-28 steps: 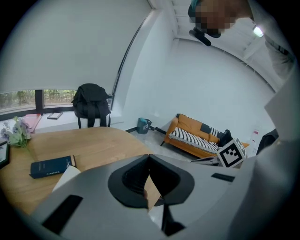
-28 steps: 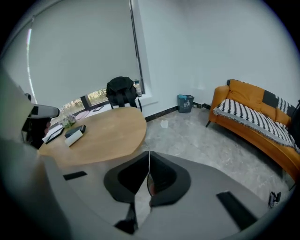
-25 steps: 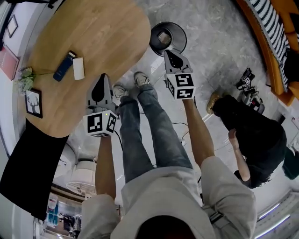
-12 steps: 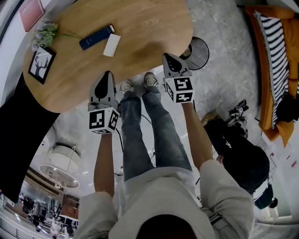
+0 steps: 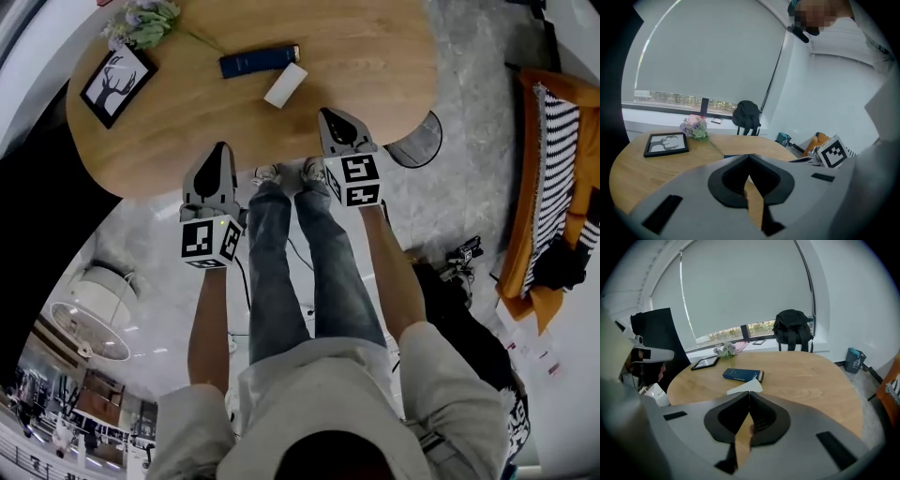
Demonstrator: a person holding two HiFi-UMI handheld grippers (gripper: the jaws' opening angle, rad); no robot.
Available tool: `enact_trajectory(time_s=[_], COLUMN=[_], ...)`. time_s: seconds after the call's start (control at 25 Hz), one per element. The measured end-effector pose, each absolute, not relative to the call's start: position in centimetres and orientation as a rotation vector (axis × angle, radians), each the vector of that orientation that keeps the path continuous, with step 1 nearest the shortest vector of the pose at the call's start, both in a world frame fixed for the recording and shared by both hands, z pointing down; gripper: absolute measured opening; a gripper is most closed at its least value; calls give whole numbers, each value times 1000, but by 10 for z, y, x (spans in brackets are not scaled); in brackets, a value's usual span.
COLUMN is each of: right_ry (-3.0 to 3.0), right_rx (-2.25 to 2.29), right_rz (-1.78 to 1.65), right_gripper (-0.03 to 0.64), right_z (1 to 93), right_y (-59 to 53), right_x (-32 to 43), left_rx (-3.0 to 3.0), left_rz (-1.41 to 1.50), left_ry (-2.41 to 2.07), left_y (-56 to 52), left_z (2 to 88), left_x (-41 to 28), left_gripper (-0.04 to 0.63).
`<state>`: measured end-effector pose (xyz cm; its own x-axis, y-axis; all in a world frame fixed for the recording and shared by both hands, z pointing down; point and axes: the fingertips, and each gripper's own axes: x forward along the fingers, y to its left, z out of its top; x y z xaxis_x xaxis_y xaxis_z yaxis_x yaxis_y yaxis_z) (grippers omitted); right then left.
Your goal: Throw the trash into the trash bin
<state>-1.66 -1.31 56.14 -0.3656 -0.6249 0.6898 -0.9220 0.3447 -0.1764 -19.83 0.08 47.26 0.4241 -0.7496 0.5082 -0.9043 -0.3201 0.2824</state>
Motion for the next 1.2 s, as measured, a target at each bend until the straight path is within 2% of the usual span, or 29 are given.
enact_trajectory(time_s=[0.32,0.4,0.56,1.2], right_ry=[-2136,-2150,-2156,-2128], right_rx=[1169,1098,986,803], right_rz=[729,749,729,812], right_gripper=[40,231,306,319], right_z=[584,593,609,638], right_y=[-41,-46,-59,-80], right_x=[-51,-59,-64,-70], left_rx=[2098,2091,2086,2088], left_rz=[369,369,365,376], left_ry=[-1440,-1439,-1436,-1427], left_y=[-5,-5,-8,-12], left_z=[480,482,483,486], left_x=[-226,-228,-228,-226], left_gripper=[18,18,18,18])
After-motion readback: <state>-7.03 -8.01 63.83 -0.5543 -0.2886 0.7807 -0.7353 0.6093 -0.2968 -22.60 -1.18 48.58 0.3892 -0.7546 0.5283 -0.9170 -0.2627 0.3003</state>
